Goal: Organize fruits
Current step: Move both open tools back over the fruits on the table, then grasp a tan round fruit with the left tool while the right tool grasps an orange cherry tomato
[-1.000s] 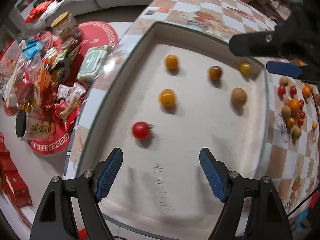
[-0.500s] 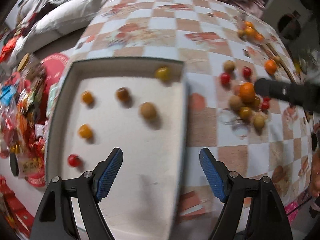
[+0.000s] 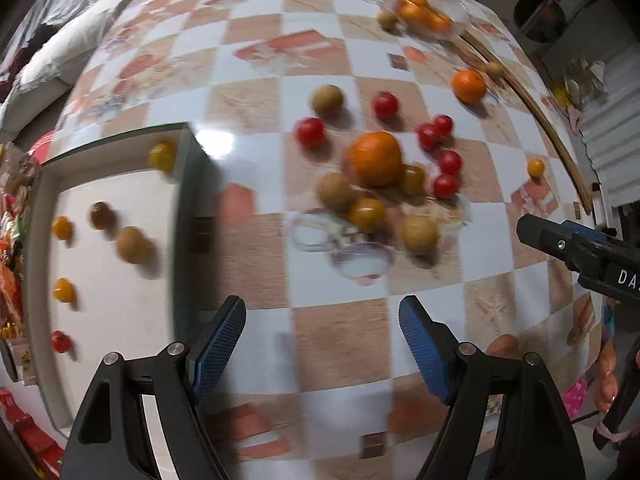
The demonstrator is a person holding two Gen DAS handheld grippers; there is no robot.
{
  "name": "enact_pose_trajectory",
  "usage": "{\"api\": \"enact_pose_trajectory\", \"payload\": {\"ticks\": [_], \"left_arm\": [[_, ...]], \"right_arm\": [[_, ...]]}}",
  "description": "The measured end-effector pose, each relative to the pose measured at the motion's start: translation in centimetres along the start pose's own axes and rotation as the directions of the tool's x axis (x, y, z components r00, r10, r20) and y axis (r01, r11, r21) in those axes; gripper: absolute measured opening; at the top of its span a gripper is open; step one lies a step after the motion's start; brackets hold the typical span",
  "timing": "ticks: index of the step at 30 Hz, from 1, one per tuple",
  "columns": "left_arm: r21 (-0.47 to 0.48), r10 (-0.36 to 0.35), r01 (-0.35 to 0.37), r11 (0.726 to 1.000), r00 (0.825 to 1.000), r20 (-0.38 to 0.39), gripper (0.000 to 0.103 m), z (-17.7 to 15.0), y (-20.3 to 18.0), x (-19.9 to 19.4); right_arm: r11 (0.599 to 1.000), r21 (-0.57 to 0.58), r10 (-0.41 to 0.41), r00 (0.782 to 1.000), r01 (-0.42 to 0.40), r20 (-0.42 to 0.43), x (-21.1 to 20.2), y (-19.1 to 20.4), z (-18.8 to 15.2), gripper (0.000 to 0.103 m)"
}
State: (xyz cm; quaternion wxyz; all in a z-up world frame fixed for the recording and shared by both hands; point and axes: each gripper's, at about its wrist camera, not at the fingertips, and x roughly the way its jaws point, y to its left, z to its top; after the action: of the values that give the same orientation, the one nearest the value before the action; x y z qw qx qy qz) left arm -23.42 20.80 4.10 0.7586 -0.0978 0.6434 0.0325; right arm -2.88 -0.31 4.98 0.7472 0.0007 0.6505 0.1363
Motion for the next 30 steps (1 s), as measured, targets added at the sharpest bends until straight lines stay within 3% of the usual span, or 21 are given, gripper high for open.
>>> {"api": "enact_pose_trajectory", "payload": {"ticks": [8, 21, 24, 28, 30], "left_arm": [[-0.047, -0.025, 0.025, 0.999, 1.0, -0.007, 0.08, 1.1, -3.2, 1.7], [-0.149, 0.023, -0.027, 0.988, 0.999, -0.031, 0.079, 3.0, -5.4, 4.5], [-0.138, 0.042, -0.045, 0.989, 0.999, -0.026, 0.079, 3.4, -6.0, 4.7], [-0.133, 0.07, -0.071, 0.989, 0.997, -0.015, 0.067, 4.1, -6.9, 4.9], [-0.132, 0.079, -0.08, 0.988, 0.997, -0.015, 0.061, 4.5, -7.3, 4.9]], "right_arm": [[0.998, 0.052, -0.02, 1.0, 0.02, -0.006, 0.1, -4.1, 0.1, 0.101], [0.997, -0.02, -0.077, 0.997, 0.077, 0.019, 1.4, -5.8, 2.8, 0.099], [0.995, -0.062, -0.079, 0.997, 0.08, 0.022, 2.0, -5.3, 3.6, 0.074], [0.991, -0.091, -0.09, 0.995, 0.094, 0.04, 2.6, -4.3, 4.7, 0.07], [0.99, -0.097, -0.098, 0.994, 0.103, 0.048, 2.7, -4.1, 5.1, 0.061]]}}
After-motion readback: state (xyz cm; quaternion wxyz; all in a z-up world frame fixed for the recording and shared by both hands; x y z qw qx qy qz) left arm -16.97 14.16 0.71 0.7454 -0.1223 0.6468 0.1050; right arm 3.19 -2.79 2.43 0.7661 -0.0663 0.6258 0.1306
